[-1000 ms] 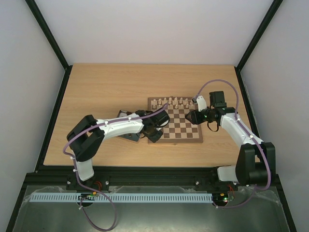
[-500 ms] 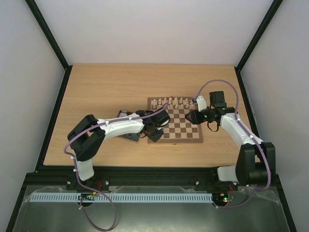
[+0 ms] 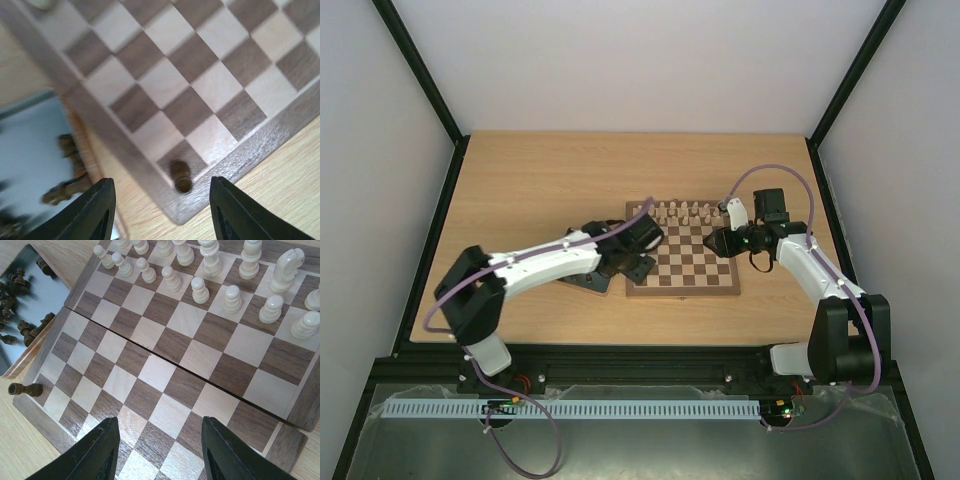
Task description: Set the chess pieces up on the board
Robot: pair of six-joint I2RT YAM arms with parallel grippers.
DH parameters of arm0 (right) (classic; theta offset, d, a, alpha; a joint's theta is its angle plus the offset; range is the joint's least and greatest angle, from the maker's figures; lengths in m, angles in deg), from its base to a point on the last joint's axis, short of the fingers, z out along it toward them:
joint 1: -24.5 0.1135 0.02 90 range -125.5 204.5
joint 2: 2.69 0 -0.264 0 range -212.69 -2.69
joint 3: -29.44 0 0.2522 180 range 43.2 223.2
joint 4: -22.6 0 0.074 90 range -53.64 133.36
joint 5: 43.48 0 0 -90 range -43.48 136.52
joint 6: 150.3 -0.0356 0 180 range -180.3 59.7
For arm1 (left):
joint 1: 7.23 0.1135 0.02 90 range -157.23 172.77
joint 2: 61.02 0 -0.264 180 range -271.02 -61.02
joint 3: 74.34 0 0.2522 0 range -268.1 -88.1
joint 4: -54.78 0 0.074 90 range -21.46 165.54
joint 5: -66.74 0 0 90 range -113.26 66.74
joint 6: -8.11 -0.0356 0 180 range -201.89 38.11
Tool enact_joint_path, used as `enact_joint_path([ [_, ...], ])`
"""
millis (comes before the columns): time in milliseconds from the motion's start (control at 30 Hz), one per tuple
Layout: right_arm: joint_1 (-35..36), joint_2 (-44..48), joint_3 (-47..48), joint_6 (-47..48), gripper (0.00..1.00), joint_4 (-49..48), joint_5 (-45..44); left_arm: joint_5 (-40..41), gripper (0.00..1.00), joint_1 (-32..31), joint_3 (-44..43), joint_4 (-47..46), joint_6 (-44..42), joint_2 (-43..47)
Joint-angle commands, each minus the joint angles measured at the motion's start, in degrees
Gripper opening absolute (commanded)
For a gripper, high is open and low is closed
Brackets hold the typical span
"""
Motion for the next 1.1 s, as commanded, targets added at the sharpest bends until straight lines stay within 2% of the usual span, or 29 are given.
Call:
enact_joint_path([
  [0,0.0,-0.7,-0.3,0.3,0.48,0.3,1.1,3.6,0.52,5.0,2.2,5.0,5.4,7.7],
  [100,0.0,-0.8,-0.3,0.3,0.48,0.3,1.4,3.2,0.47,9.0,5.8,7.7,7.5,9.7],
  [333,0.1,-1.2,-0.2,0.6,0.48,0.5,1.7,-2.0,0.43,15.6,12.4,7.0,8.0,9.9],
  [500,0.1,-1.3,-0.2,0.7,0.48,0.7,1.7,-3.0,0.42,16.1,13.2,5.3,7.3,7.0],
  [700,0.1,-1.4,-0.2,0.9,0.48,0.7,1.6,-3.2,0.33,16.3,13.3,4.3,6.7,4.1],
  [1067,0.0,-1.8,-0.2,1.0,0.48,1.0,1.7,-1.5,0.23,16.3,13.7,3.7,6.7,1.5],
])
